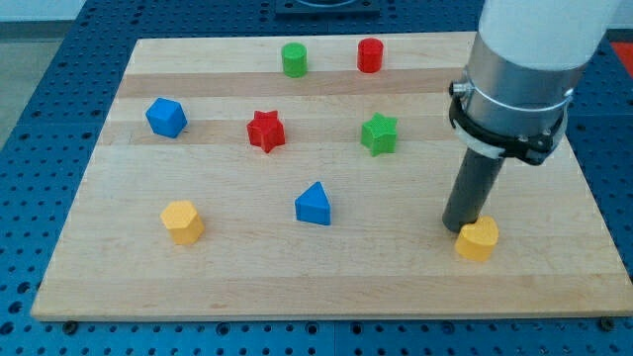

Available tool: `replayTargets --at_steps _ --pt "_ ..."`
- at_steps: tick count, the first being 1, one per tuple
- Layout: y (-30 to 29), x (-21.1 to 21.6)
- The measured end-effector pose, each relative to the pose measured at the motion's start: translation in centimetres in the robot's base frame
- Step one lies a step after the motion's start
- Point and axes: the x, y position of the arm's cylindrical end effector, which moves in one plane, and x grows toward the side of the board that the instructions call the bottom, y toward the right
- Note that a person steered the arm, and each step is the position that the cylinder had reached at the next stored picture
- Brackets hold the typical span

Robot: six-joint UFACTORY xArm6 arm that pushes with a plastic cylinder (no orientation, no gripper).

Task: Move the heart diagonal to the triangle

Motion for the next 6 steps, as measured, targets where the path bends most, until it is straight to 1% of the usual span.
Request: replayTargets --at_steps 1,3,6 --pt "0.3 1.6" --pt "0.5 1.6" --pt "2.7 1.6"
